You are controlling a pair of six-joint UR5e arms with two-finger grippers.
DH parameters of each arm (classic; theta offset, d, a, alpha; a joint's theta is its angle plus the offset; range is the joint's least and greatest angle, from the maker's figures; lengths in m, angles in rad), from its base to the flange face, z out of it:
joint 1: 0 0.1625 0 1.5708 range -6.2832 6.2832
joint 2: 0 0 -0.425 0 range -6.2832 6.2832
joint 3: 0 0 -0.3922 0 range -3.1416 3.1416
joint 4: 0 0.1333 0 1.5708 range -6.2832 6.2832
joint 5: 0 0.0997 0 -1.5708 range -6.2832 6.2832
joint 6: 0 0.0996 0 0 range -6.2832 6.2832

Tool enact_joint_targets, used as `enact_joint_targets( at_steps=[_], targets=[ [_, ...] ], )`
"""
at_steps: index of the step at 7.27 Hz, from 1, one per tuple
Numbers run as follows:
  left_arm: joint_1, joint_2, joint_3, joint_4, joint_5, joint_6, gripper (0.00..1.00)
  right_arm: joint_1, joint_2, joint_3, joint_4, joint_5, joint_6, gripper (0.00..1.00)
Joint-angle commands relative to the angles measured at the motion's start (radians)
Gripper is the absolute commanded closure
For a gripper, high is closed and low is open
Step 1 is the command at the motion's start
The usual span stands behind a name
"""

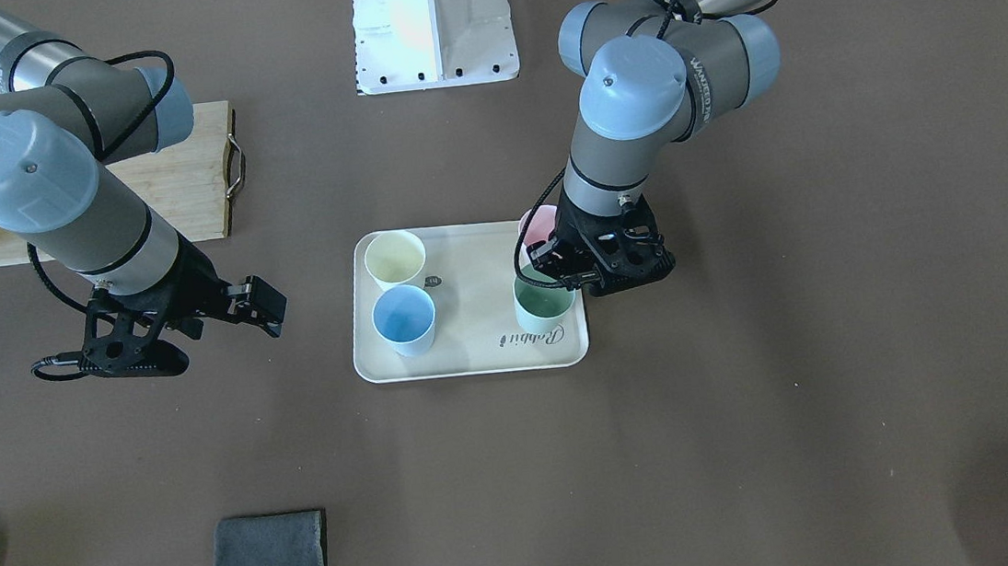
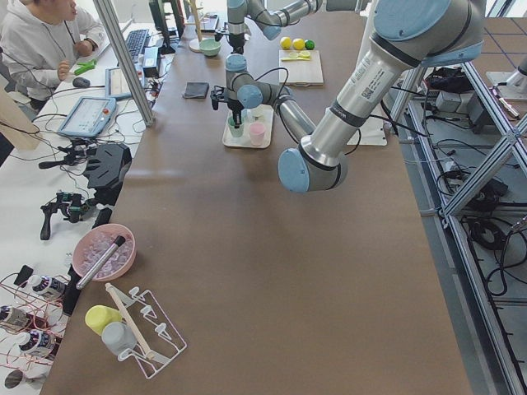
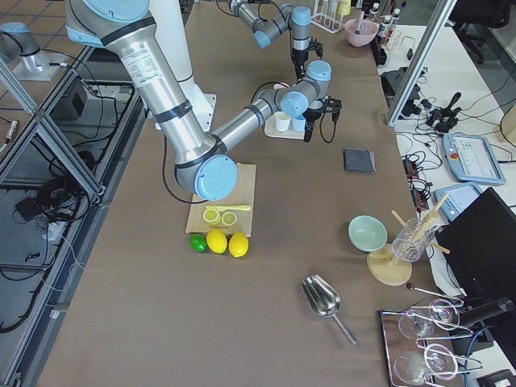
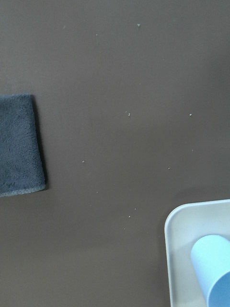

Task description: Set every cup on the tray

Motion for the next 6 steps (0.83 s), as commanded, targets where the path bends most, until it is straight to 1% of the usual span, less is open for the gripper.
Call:
enact_joint_targets(
  at_steps=[1, 6],
  targets=[
    [0.004, 0.003, 0.008, -0.005, 0.009, 0.003, 1.00, -0.004, -0.004, 0.019, -0.001, -0.002, 0.003, 0.00],
    [0.004, 0.004, 0.013, -0.008, 0.009, 0.003, 1.00, -0.010, -0.013, 0.025, 0.001, -0.006, 0.001, 0.00]
  ],
)
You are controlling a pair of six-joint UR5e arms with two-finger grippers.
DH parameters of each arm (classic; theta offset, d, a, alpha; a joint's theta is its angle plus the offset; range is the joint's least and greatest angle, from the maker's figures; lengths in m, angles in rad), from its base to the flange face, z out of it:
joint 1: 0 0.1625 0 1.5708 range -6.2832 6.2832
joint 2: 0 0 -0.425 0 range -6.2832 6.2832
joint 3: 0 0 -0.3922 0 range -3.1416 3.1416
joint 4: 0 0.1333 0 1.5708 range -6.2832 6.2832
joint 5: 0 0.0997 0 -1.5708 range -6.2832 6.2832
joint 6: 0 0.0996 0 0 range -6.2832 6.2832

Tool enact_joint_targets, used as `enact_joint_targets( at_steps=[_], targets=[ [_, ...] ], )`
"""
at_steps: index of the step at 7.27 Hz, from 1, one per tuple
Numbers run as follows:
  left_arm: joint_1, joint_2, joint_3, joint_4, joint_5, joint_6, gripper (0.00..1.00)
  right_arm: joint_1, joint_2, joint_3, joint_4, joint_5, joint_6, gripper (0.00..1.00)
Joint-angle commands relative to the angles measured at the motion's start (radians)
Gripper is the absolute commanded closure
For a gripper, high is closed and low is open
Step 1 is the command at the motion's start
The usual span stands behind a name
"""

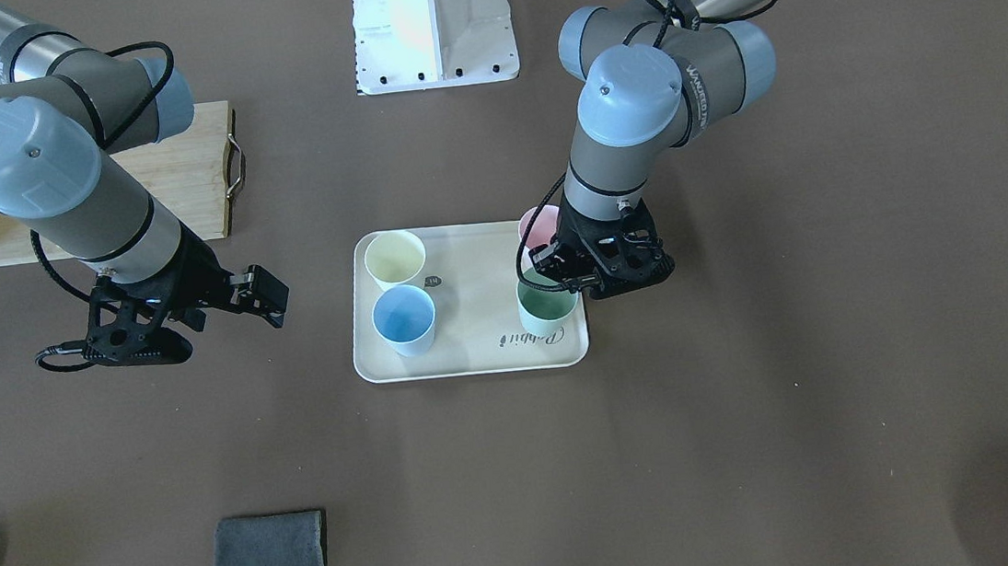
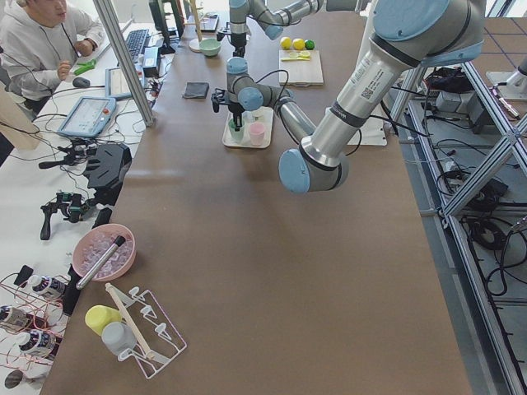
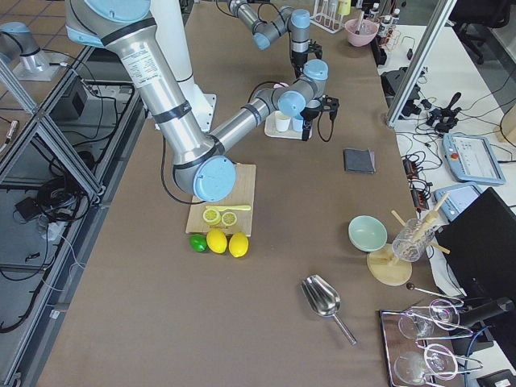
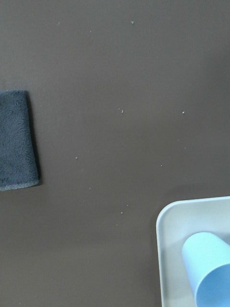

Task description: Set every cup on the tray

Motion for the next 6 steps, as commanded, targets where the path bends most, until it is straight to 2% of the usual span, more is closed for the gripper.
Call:
enact_joint_targets(
  at_steps=[1, 2, 3, 4, 5, 6],
  targets=[
    [-0.001, 0.000, -0.001, -0.001, -0.002, 0.002, 0.95, -0.002, -0.004, 0.016, 0.001, -0.002, 0.001, 0.00],
    [-0.002, 0.000, -0.001, -0.002, 0.000, 0.000, 0.69, -0.004, -0.008, 0.016, 0.001, -0.002, 0.001, 0.00],
    [-0.002, 0.000, -0.002, -0.002, -0.002, 0.000, 0.56, -0.004, -0.012, 0.016, 0.001, -0.002, 0.001, 0.00],
    [-0.002, -0.001, -0.004, -0.007, -0.002, -0.002, 0.39, -0.004, -0.012, 0.016, 0.001, -0.002, 0.001, 0.00],
    [-0.003, -0.003, -0.008, -0.010, -0.002, 0.000, 0.31, -0.006, -0.010, 0.016, 0.001, 0.000, 0.000, 0.00],
    [-0.035, 0.002, -0.022, -0.008, -0.011, 0.009, 0.27, 0.001, -0.010, 0.014, 0.000, 0.000, -0.002, 0.00]
  ],
)
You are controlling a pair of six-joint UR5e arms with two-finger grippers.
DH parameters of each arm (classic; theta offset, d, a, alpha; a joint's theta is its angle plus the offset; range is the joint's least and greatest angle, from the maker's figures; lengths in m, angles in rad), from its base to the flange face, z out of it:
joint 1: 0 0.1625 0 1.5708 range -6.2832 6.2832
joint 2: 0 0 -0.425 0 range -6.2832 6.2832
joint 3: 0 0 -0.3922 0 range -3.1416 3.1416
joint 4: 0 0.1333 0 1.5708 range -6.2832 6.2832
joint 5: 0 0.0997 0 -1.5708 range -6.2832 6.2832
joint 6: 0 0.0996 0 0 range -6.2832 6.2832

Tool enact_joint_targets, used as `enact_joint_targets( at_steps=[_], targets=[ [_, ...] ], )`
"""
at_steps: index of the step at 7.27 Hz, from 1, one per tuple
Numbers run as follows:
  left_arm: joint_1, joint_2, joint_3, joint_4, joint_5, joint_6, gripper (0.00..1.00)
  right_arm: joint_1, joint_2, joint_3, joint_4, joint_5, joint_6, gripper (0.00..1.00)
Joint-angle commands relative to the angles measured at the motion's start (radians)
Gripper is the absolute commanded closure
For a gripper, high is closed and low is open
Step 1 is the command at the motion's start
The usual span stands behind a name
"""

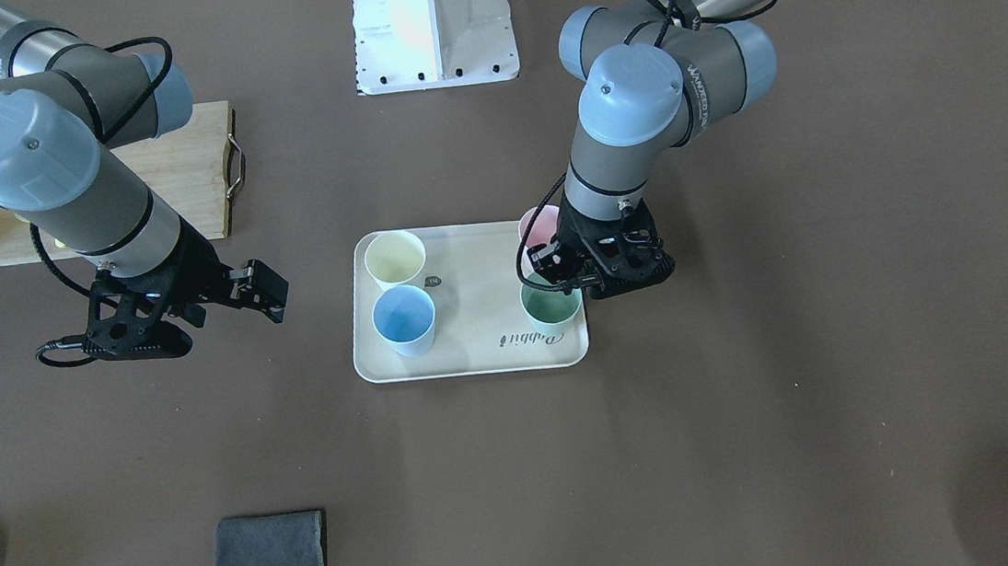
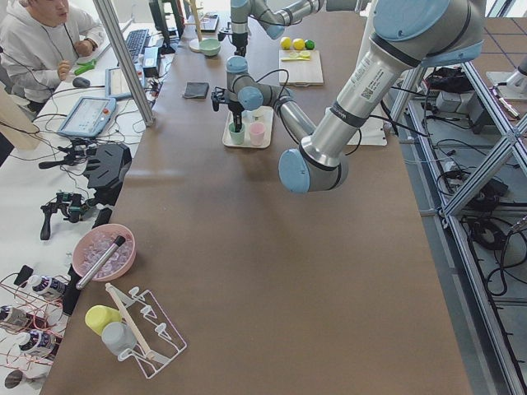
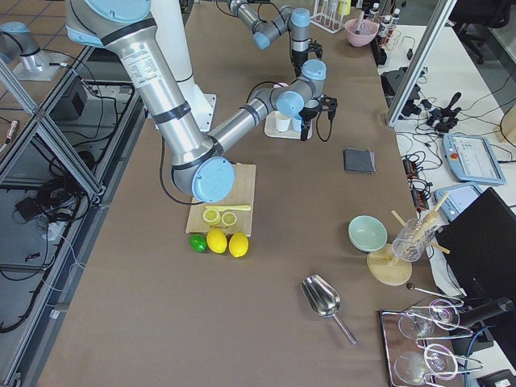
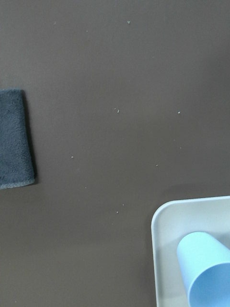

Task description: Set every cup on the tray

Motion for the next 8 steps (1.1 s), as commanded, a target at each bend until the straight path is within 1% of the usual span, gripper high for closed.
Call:
enact_joint_targets(
  at_steps=[1, 2, 3, 4, 5, 6, 8],
  targets=[
    [-0.076, 0.048, -0.065, 0.010, -0.012, 0.044, 0.13, 0.042, -0.001, -0.001, -0.009, 0.011, -0.035, 0.00],
    [-0.128, 0.152, -0.146, 0.015, -0.048, 0.167, 0.04, 0.085, -0.027, -0.001, -0.013, 0.017, -0.136, 0.00],
    [-0.203, 0.249, -0.205, 0.018, -0.080, 0.317, 0.03, 0.129, -0.059, -0.003, -0.014, 0.019, -0.216, 0.00],
    [-0.260, 0.348, -0.242, 0.018, -0.088, 0.472, 0.03, 0.168, -0.110, -0.003, -0.010, 0.027, -0.306, 0.00],
    [-0.324, 0.424, -0.256, 0.016, -0.093, 0.629, 0.03, 0.221, -0.153, -0.001, -0.012, 0.040, -0.404, 0.00],
    [-0.396, 0.506, -0.261, 0.012, -0.126, 0.805, 0.03, 0.272, -0.217, -0.003, -0.010, 0.056, -0.528, 0.00],
    [-0.573, 0.649, -0.253, 0.006, -0.188, 1.142, 0.03, 0.420, -0.349, -0.004, -0.010, 0.077, -0.819, 0.00]
  ],
)
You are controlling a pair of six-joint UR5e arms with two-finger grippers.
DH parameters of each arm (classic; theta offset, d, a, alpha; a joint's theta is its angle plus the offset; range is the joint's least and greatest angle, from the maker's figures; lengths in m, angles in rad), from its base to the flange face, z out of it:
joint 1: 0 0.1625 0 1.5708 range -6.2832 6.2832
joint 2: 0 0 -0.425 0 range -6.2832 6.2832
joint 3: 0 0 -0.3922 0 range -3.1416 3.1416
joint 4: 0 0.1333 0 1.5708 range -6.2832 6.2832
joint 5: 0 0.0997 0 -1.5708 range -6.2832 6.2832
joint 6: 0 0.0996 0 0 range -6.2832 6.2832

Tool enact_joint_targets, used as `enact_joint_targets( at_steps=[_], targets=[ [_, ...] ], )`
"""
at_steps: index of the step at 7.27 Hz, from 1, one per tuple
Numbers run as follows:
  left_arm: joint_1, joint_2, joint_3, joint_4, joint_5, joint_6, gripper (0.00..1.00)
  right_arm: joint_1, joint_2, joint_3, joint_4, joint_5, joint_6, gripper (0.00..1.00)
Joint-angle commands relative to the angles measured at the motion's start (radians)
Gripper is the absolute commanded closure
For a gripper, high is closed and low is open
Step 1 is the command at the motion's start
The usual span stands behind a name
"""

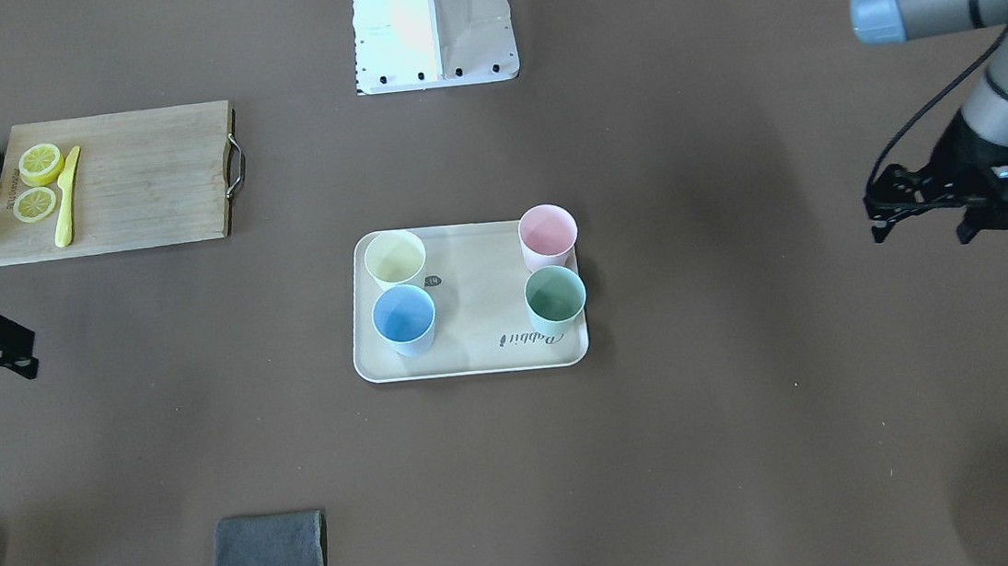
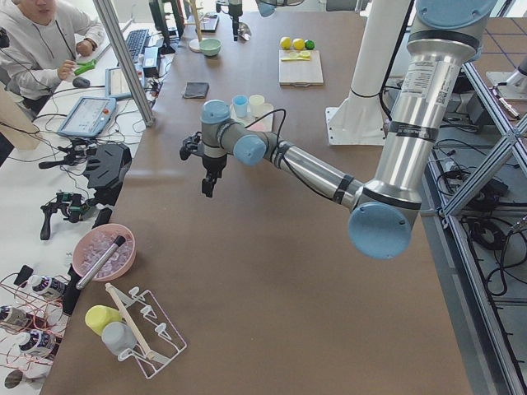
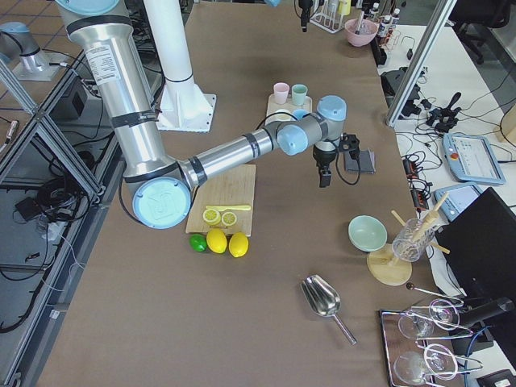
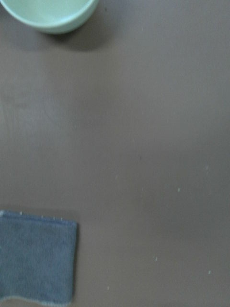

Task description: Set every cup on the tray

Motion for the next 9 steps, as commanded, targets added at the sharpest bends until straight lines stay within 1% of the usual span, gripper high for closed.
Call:
enact_joint_targets(
  at_steps=[1, 2, 3, 4, 6, 7, 8, 9],
  targets=[
    [-0.156, 0.129, -0.003, 0.002, -0.089, 0.248, 0.03, 0.154, -0.140, 0.003, 0.005, 0.018, -0.241, 0.00],
    [-0.158, 0.187, 0.003, 0.005, -0.134, 0.243, 0.03, 0.200, -0.178, -0.004, 0.007, 0.014, -0.291, 0.00],
    [-0.161, 0.209, 0.002, 0.001, -0.143, 0.243, 0.03, 0.224, -0.226, 0.000, 0.011, 0.003, -0.359, 0.00],
    [-0.179, 0.246, -0.005, -0.022, -0.136, 0.248, 0.03, 0.234, -0.235, -0.001, 0.010, 0.017, -0.367, 0.00],
    [-0.181, 0.260, 0.009, -0.032, -0.131, 0.237, 0.03, 0.230, -0.252, -0.004, 0.013, 0.014, -0.370, 0.00],
    [-0.182, 0.260, 0.005, -0.032, -0.142, 0.234, 0.03, 0.230, -0.269, 0.002, 0.052, 0.017, -0.367, 0.00],
    [-0.184, 0.261, -0.005, -0.029, -0.140, 0.234, 0.02, 0.230, -0.287, -0.012, 0.136, 0.038, -0.361, 0.00],
    [-0.187, 0.261, -0.003, -0.027, -0.139, 0.234, 0.02, 0.230, -0.286, -0.014, 0.145, 0.052, -0.361, 0.00]
  ],
)
